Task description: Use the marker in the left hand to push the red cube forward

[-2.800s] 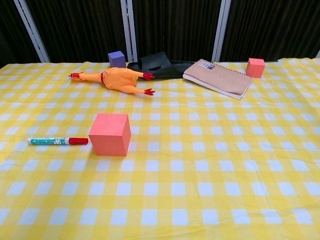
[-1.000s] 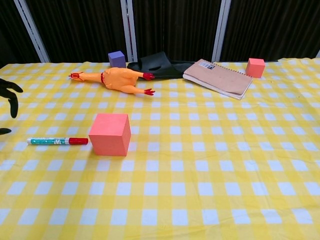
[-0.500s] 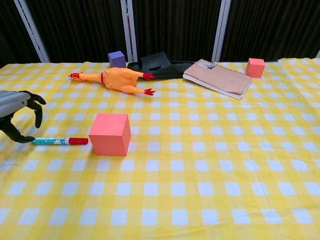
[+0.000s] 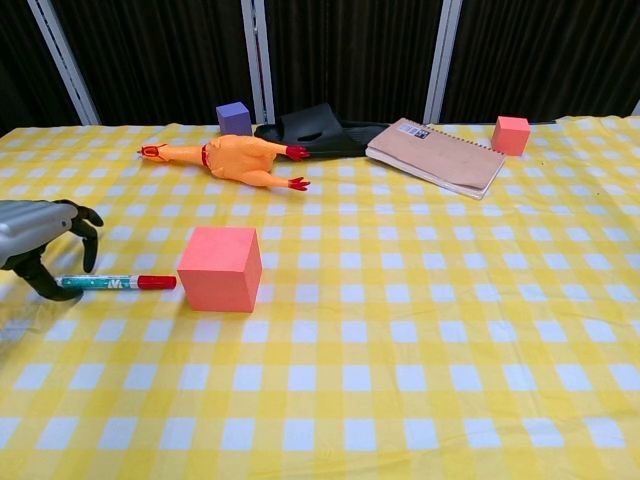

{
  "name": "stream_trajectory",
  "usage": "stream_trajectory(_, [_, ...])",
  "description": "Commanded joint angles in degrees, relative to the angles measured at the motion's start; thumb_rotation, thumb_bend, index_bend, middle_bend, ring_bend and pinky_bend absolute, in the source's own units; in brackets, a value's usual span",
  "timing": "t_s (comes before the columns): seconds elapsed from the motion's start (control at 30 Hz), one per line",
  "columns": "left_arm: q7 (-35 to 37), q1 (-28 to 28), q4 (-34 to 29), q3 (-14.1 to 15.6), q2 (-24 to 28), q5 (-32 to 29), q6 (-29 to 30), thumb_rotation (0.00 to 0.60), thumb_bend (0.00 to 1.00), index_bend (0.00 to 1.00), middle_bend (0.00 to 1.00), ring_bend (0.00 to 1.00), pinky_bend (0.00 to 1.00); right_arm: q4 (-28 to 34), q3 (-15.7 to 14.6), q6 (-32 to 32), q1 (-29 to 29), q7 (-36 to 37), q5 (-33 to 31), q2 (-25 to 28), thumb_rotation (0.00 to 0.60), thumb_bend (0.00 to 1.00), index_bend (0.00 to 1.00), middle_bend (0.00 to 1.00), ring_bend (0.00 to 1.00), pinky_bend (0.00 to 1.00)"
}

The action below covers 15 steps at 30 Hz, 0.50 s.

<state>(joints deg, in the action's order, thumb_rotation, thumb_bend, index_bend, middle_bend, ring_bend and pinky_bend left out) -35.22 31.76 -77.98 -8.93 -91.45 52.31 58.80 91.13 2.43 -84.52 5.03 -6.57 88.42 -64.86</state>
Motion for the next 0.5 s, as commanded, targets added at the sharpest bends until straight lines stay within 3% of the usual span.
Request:
stream_trajectory(0.03, [-0.2, 0.3, 0.1, 0.1, -0.4, -0.4, -0.2, 0.6, 0.34, 0.49, 0.1, 0.0, 0.03, 0.0, 0.0, -0.1, 0.0, 0.2, 0.1, 0.0, 0.6, 0.36, 0.0, 0.0, 0.0, 0.0])
stream_trajectory(0.3, [-0.8, 0.7, 0.0, 0.7, -1.1, -1.3, 0.1, 0.6, 0.44, 0.58, 0.12, 0.0, 0.03, -0.1, 0.0, -0.2, 0.0, 0.9, 0.2, 0.1, 0.6, 0.35, 0.0, 0.0, 0.0, 0.0])
stream_trajectory(0.5, [1.2, -0.1, -1.9, 0.7, -0.3, -0.1, 2.0, 0.6, 0.46, 0.61, 0.14, 0.0, 0.03, -0.1, 0.0, -0.2, 0.0, 1.0, 0.2, 0.1, 0.6, 0.36, 0.0, 0.0, 0.0, 0.0])
